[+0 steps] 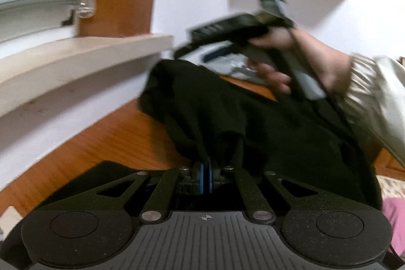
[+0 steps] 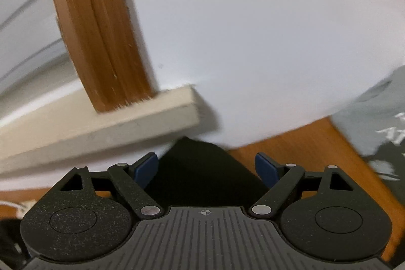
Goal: Fold clothes
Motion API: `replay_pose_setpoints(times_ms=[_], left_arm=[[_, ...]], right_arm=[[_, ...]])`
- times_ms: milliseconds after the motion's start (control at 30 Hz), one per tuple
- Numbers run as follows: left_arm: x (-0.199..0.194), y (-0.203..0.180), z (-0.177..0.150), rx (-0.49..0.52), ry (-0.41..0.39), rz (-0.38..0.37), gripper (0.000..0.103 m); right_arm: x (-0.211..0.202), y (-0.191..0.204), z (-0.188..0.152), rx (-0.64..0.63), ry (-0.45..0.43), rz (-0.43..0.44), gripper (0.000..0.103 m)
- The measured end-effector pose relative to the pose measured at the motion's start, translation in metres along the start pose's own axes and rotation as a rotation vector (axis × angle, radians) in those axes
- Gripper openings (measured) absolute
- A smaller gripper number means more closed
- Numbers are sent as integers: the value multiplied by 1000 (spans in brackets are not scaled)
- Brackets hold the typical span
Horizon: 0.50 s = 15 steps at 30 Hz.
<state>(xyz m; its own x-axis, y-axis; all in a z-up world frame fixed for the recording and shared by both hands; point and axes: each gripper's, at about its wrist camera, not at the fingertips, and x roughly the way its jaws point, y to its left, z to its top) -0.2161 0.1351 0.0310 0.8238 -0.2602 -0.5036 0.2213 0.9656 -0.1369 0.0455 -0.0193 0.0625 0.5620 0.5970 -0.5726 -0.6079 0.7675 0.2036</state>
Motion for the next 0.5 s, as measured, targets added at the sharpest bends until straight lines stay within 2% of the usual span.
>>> replay_pose_setpoints(times_ms=[100,200,233,300,333,367,433,467,500], left_arm=[[1,-5,-1,18,15,2,3],[2,-5,-1,9,15,-2,3],[2,-5,-1,7,15,-4,3],[2,-5,0,5,14,-6,3],[2,-6,0,7,12,-9,3],[2,-7,0,9,9,-11,3],[1,-5,-1,2,2,-2,3],[-1,-4,-2,-9,-8,5,4],[-3,-1,-2,-24,-20,4,4]], right_arm=[[20,7,5,-11,74,8,84],[33,14,3,-79,121,-43,83],[36,13,3,-88,134,-56,78],[37,8,2,-74,152,-45,49],[35,4,2,-60,157,-46,16],[30,1,2,-59,141,-61,10],[7,1,5,-106,39,-132,7],[-11,1,8,-125,-30,-173,7],[-40,0,13,-113,-134,-186,7]])
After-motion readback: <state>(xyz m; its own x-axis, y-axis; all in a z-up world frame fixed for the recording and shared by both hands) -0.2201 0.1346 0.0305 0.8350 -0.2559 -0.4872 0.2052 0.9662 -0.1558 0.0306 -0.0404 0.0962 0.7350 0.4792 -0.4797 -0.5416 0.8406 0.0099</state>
